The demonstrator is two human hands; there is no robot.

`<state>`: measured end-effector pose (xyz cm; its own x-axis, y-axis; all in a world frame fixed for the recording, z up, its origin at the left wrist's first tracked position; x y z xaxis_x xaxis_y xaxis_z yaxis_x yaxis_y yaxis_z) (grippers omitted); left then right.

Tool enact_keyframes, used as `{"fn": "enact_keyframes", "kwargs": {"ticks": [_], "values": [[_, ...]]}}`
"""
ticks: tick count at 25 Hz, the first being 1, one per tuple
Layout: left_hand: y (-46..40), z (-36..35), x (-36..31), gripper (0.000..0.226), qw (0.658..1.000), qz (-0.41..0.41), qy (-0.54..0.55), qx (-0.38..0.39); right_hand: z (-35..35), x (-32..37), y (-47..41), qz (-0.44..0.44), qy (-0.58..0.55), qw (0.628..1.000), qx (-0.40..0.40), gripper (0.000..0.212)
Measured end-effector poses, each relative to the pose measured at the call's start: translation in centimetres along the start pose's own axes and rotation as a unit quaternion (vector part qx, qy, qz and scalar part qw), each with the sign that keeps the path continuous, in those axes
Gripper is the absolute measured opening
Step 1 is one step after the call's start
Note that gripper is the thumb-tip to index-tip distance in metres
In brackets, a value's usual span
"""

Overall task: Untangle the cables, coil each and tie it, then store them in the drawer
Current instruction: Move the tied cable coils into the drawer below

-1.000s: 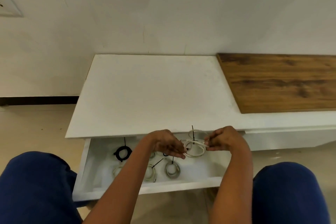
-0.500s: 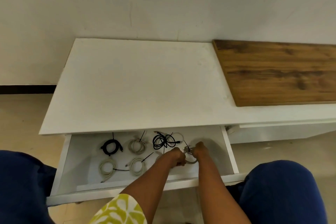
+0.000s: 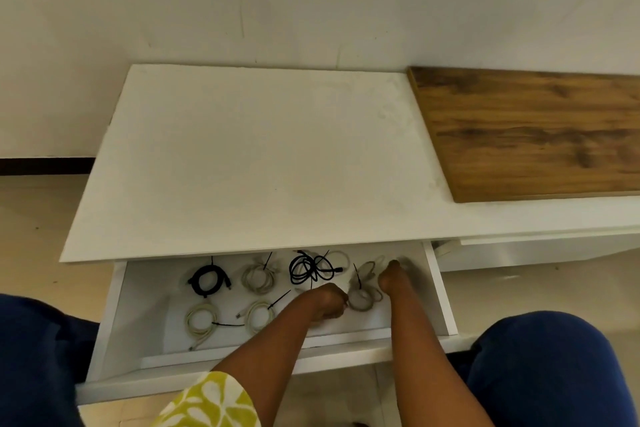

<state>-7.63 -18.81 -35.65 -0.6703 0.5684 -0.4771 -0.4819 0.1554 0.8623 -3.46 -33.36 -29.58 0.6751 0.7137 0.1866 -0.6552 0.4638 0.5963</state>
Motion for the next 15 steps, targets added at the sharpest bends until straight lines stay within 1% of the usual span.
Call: {"fn": "enact_keyframes", "kwargs": {"ticks": [2, 4, 5, 7, 8, 9, 10, 12, 13, 14, 15], "values": [[2.1, 2.4, -0.2, 0.012, 1.000, -0.013, 0.011, 0.005, 0.5, 2.1, 0.8, 0.073, 0.051, 0.996, 0.025, 0.041], [4.5, 4.4, -0.7, 0.026, 0.999, -0.036, 0.000, 0.029, 0.3, 4.5, 2.2, 0.140, 0.013, 0.987, 0.080, 0.038], [6.0, 5.3, -0.8, 0.031, 0.998, -0.044, -0.015, 0.049, -0.2, 5.6, 3.5, 0.169, -0.013, 0.976, 0.133, 0.039], [9.3, 6.0, -0.4, 0.041, 0.990, -0.041, -0.054, 0.122, -2.4, 7.4, 7.5, 0.219, -0.020, 0.934, 0.282, 0.047], [10.8, 6.2, 0.2, 0.048, 0.983, -0.033, -0.085, 0.157, -3.6, 7.7, 9.8, 0.220, -0.009, 0.909, 0.355, 0.052], [12.3, 6.3, 1.0, 0.055, 0.974, -0.023, -0.132, 0.181, -4.8, 7.6, 11.8, 0.210, 0.006, 0.887, 0.410, 0.057], [13.6, 6.4, 1.8, 0.063, 0.963, -0.017, -0.191, 0.190, -5.9, 7.2, 13.4, 0.201, 0.028, 0.873, 0.444, 0.062], [15.1, 6.2, 3.0, 0.079, 0.932, -0.031, -0.319, 0.172, -7.9, 6.5, 15.5, 0.204, 0.080, 0.859, 0.462, 0.070], [15.6, 6.1, 3.0, 0.082, 0.915, -0.059, -0.375, 0.141, -8.5, 6.3, 16.1, 0.217, 0.109, 0.859, 0.451, 0.073], [16.1, 6.0, 2.5, 0.079, 0.895, -0.103, -0.423, 0.097, -8.7, 6.3, 16.6, 0.233, 0.132, 0.862, 0.431, 0.075], [16.6, 6.0, 1.6, 0.071, 0.875, -0.155, -0.457, 0.047, -8.5, 6.6, 16.9, 0.253, 0.147, 0.866, 0.405, 0.074]]}}
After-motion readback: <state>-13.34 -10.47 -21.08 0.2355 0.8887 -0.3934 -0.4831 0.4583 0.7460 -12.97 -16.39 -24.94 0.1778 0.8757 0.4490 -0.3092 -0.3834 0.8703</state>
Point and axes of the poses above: each hand's wrist, its own y-axis away from the middle knuckle, its own z-axis out of the back of the hand, x = y × z, the point moved 10 cm from there along -y, towards the middle knuckle, and after that the axes turned 11 degrees about -x, right-handed, at the moved point
